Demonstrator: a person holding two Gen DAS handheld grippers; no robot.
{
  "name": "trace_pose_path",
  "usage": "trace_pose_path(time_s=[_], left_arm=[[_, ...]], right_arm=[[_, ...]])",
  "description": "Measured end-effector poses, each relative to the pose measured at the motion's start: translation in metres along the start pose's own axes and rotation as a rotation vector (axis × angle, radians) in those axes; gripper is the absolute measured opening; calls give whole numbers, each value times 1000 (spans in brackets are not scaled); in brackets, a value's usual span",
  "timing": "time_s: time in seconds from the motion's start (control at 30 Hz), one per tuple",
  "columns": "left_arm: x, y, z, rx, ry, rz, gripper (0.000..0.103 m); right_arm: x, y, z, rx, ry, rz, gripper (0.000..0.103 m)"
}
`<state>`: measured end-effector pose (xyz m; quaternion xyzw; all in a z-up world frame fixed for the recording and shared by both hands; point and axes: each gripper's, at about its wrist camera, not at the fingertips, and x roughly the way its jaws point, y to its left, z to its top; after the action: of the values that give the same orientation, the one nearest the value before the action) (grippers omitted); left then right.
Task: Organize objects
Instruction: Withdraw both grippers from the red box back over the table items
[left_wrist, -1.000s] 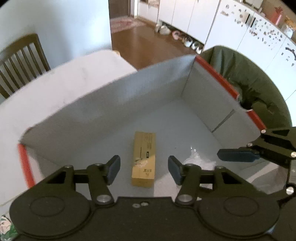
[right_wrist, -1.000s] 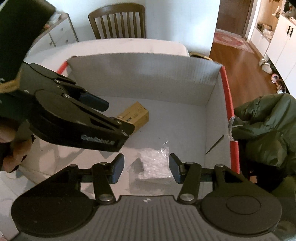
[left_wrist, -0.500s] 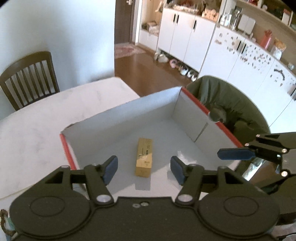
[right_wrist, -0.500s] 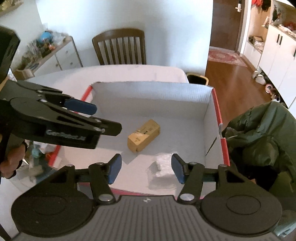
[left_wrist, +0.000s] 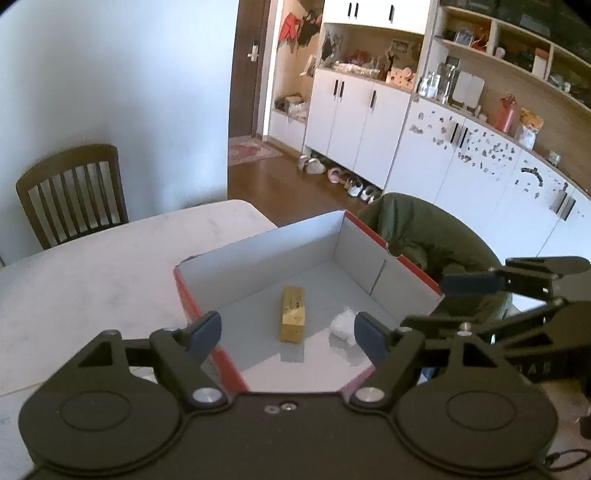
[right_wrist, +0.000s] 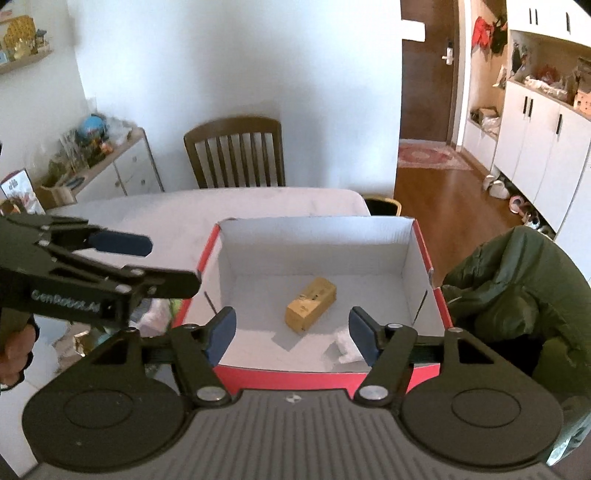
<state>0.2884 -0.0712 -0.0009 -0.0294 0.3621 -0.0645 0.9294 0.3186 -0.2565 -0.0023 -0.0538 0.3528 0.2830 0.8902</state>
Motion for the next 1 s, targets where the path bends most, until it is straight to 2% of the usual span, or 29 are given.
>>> trace_pose_path(time_s=[0.33,0.6,0.9,1.0], left_arm=[[-52,26,-28,-20,-71,5,92],[-79,52,-48,-47,-101,6,102],[-104,77,-73,-73,-167,0,102],[-109,89,-82,-97,-149,-14,102]], right_arm=[[-25,47,-10,40,-91,1,83],[-30,80,-20,53,-112,27,85],[-27,112,-31,74,-109,41,86],[-26,121,-34,72,-98,36,86]])
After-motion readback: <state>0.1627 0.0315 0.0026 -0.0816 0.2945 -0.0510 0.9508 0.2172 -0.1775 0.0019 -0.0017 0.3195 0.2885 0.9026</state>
